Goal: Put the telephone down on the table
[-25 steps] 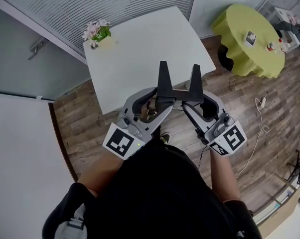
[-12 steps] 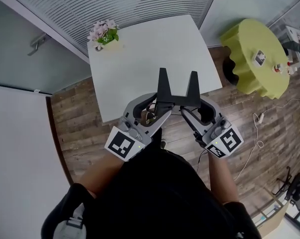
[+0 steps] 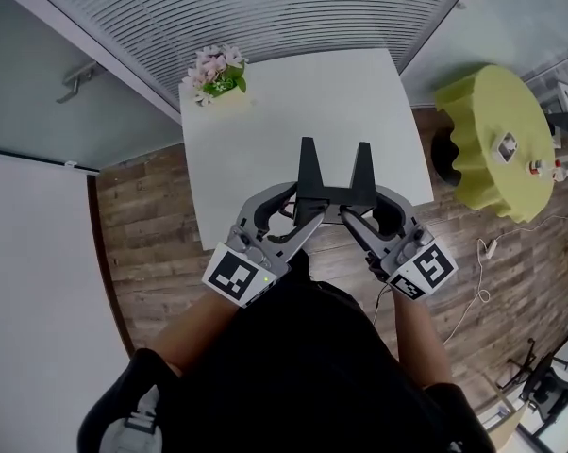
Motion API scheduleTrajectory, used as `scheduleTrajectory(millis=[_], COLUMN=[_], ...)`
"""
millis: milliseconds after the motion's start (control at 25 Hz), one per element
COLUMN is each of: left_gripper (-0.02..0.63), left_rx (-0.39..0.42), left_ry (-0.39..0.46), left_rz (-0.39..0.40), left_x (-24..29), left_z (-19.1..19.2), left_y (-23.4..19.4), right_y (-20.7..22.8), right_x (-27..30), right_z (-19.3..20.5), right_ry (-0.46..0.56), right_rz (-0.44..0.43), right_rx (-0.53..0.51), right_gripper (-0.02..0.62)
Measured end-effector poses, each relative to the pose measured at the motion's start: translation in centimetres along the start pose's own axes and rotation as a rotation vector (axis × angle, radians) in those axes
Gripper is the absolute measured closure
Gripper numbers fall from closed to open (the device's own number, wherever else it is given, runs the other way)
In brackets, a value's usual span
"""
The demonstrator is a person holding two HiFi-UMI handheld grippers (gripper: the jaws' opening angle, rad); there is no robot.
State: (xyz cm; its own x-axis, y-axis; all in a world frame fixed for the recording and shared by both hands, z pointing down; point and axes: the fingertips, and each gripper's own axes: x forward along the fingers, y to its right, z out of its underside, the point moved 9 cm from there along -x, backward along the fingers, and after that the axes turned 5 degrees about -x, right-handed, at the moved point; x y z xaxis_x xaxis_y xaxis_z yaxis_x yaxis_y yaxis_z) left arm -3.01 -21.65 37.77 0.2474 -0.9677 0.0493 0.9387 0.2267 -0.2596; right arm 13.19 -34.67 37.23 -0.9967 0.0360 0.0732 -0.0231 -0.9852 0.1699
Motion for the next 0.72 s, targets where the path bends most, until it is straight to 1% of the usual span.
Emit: scheduleTrajectory(millis=[160,400,720], left_gripper=[0.393,0.396,0.396], left_rx=[-0.012,-0.053,-0.098], left_ry=[0.007,0.007,-0.041], left_rz=[-0.017,-0.05,-0.113], left_x=[-0.1,-0.3,0.8], left_z=[0.1,0.7,2.8], left_y=[-2.6,-4.9,-7.1], right_y=[0.9,2.1,5.0], right_x=[2.7,5.3,7.5], right_z=[0.4,1.1,3.0], right_ry=[-0.018,-0.054,-0.1], right_rz=[-0.017,-0.053,-0.115], right_rx=[0.007,0.035,0.083], right_gripper=[0.377,0.377,0.377])
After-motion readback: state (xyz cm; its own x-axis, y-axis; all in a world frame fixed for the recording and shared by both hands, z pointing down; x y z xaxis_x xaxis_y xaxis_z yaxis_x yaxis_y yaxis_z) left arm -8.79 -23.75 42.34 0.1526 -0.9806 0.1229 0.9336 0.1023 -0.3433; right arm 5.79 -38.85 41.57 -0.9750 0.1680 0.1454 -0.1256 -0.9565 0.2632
